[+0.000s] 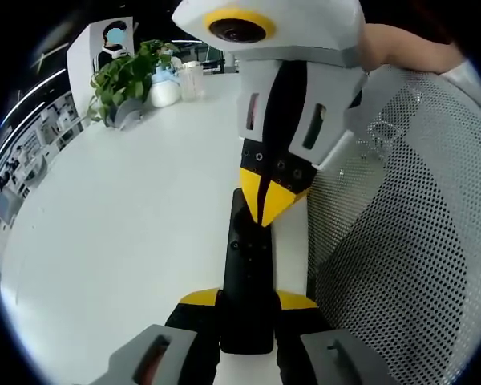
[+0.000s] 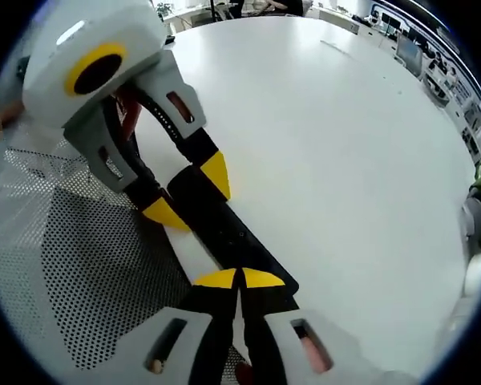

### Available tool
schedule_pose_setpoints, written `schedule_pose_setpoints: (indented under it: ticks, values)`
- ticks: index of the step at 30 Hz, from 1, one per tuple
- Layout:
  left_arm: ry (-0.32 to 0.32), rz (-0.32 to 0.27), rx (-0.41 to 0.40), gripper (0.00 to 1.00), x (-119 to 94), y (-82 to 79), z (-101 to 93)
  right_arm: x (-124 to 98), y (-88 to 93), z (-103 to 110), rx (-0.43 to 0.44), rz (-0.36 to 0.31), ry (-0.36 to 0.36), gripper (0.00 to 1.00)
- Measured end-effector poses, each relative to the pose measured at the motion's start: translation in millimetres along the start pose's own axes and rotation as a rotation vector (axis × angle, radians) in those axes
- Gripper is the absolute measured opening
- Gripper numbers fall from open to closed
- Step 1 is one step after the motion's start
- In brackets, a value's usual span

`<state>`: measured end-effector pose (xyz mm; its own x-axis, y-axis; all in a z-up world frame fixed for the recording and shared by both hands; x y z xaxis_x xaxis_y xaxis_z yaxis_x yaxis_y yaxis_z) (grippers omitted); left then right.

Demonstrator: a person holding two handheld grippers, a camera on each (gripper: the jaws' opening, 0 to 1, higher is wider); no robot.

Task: Press the specified remote control buttons in sequence, fully releasing each button before pressing the next.

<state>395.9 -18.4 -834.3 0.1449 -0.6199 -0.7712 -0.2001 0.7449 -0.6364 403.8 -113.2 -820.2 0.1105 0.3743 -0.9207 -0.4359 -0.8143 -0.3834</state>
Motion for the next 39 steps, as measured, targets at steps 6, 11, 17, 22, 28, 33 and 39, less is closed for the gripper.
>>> schedule_pose_setpoints:
  ticks: [6,11,17,22,28,33,39]
  values:
    - [0.0,0.0,0.001,0.25,-0.3,-0.1,-0.3,-0.6,-1.7,-3.6,0.007,-0.01,0.039,0.0]
    - [0.0,-0.001,0.0,0.25,-0.3,-0.1,-0.2,-0.5,-2.9,-3.4,-0.028,-0.013,0.048,0.0]
    - [0.0,-0.002,0.0,0.25,0.0,0.2,0.0,0.1,-5.2,-4.8,-0.04,-0.026,0.054,0.0]
    - [0.0,-0.003,-0.003,0.25,-0.1,0.1,0.0,1.5,-5.2,-5.6,-0.034,-0.027,0.055,0.0]
    - [0.0,-0.003,-0.006,0.25,0.2,0.0,0.3,2.1,-6.1,-5.5,-0.024,-0.025,0.07,0.0]
    - [0.001,-0.004,-0.007,0.25,0.5,-0.3,0.8,2.8,-5.7,-5.9,-0.064,-0.034,0.061,0.0]
    - [0.004,-0.002,-0.006,0.25,0.4,-0.8,0.8,2.5,-5.1,-8.5,-0.014,-0.054,0.043,0.0]
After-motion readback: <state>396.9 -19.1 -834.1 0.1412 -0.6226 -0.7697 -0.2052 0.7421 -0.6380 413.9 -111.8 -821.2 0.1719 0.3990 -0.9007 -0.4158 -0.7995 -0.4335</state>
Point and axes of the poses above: the point that each gripper's makers call its tool centre point, and the gripper's own axes: x roughly forward along the fingers, z roughly to its left, y roughly out of its underside, the point moved 5 cm from there along -x, roughly backward along the fingers, and after that the axes turned 2 degrees about -z, right-handed, at the moved point
